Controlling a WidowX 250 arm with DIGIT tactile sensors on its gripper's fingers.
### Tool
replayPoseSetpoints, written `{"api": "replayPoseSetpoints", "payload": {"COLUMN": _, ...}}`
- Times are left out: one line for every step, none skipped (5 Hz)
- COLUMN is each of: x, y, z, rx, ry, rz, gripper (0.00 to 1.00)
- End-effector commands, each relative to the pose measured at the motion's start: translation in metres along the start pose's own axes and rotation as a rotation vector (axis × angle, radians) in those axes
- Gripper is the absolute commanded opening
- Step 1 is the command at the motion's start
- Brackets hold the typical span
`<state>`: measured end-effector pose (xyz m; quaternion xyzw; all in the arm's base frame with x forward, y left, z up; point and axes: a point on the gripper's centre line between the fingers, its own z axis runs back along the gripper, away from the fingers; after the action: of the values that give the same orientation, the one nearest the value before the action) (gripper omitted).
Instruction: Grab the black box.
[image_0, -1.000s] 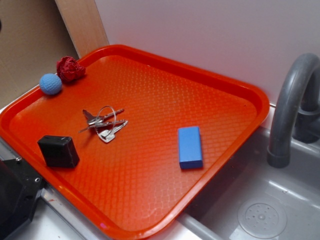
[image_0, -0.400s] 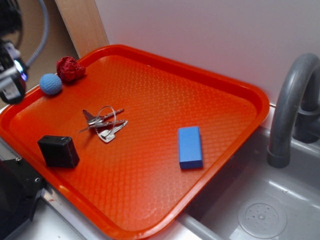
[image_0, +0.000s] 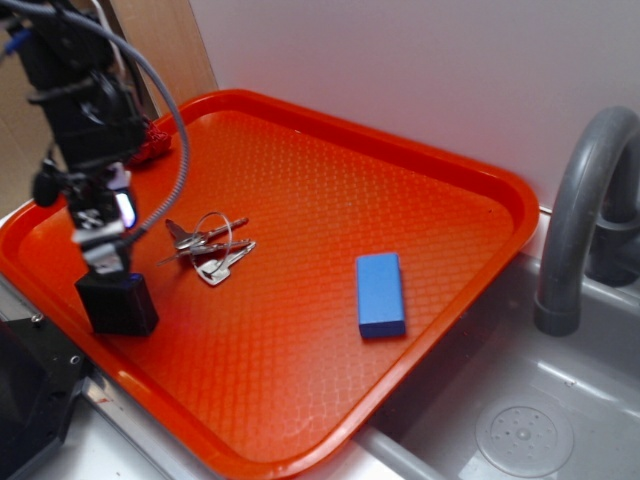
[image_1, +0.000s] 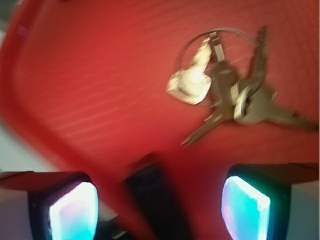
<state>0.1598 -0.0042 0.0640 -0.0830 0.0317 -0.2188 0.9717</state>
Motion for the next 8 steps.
{"api": "replayPoseSetpoints", "payload": {"x": 0.001, "y": -0.004, "z": -0.023, "rx": -0.026, "ry": -0.045, "rz": -0.147, "gripper": 1.00}}
{"api": "replayPoseSetpoints", "payload": {"x": -0.002, "y": -0.009, "z": -0.007, "rx": -0.072, "ry": -0.112, "rz": -0.151, "gripper": 1.00}}
{"api": "replayPoseSetpoints", "payload": {"x": 0.000, "y": -0.012, "z": 0.019, "rx": -0.062, "ry": -0.181, "rz": -0.144, "gripper": 1.00}}
{"api": "replayPoseSetpoints", "payload": {"x": -0.006, "y": -0.020, "z": 0.039, "rx": 0.014, "ry": -0.207, "rz": -0.163, "gripper": 1.00}}
{"api": "replayPoseSetpoints", "payload": {"x": -0.014, "y": -0.028, "z": 0.019, "rx": 0.125, "ry": -0.132, "rz": -0.207, "gripper": 1.00}}
{"api": "replayPoseSetpoints", "payload": {"x": -0.020, "y": -0.028, "z": 0.007, "rx": 0.160, "ry": -0.101, "rz": -0.239, "gripper": 1.00}}
{"api": "replayPoseSetpoints", "payload": {"x": -0.020, "y": -0.029, "z": 0.002, "rx": 0.145, "ry": -0.070, "rz": -0.247, "gripper": 1.00}}
{"api": "replayPoseSetpoints", "payload": {"x": -0.029, "y": -0.026, "z": -0.003, "rx": 0.124, "ry": -0.050, "rz": -0.228, "gripper": 1.00}}
